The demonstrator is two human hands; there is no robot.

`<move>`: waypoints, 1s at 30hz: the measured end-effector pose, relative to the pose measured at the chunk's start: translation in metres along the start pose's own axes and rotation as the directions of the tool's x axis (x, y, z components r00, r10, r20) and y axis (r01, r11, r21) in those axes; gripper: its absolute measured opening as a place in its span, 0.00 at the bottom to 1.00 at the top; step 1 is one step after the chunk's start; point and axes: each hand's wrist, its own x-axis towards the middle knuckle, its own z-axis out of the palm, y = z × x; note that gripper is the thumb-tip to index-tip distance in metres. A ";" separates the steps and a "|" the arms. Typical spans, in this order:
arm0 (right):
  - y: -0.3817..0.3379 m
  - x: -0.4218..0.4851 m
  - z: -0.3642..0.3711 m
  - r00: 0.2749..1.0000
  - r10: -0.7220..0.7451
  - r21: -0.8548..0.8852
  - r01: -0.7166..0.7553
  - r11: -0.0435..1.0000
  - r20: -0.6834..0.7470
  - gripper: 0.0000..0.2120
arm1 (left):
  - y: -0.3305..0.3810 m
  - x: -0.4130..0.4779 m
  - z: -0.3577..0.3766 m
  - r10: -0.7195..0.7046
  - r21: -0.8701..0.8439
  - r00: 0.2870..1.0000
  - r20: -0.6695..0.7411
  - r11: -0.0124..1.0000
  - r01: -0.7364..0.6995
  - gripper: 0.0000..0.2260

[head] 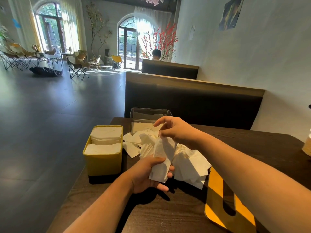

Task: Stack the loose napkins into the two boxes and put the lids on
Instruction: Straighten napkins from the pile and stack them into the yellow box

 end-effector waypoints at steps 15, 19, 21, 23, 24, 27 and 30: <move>0.003 -0.011 -0.020 0.996 0.054 -0.136 -0.044 0.990 0.072 0.04 | 0.002 -0.006 0.003 0.129 -0.073 0.992 -0.011 0.989 -0.130 0.17; 0.005 -0.012 -0.020 0.998 0.064 -0.158 -0.058 0.986 0.030 0.06 | 0.001 -0.007 0.005 0.145 -0.027 0.989 0.010 0.989 -0.145 0.16; 0.006 -0.013 -0.021 0.997 0.066 -0.124 -0.062 0.990 0.026 0.05 | 0.001 -0.008 0.006 0.149 -0.015 0.989 0.027 0.989 -0.148 0.16; 0.007 -0.014 -0.023 0.997 0.078 -0.067 -0.076 0.995 0.013 0.05 | 0.003 -0.010 0.006 0.148 -0.010 0.988 0.048 0.989 -0.148 0.16; 0.008 -0.014 -0.024 0.996 0.088 -0.042 -0.088 0.995 0.005 0.05 | 0.003 -0.010 0.007 0.145 -0.007 0.988 0.057 0.989 -0.145 0.16; 0.010 -0.014 -0.026 0.992 0.121 -0.053 -0.119 0.991 0.036 0.06 | 0.003 -0.010 0.008 0.133 0.002 0.988 0.072 0.991 -0.134 0.16; 0.010 -0.013 -0.025 0.990 0.125 -0.075 -0.120 0.990 0.067 0.06 | 0.004 -0.010 0.008 0.129 -0.012 0.988 0.083 0.992 -0.128 0.17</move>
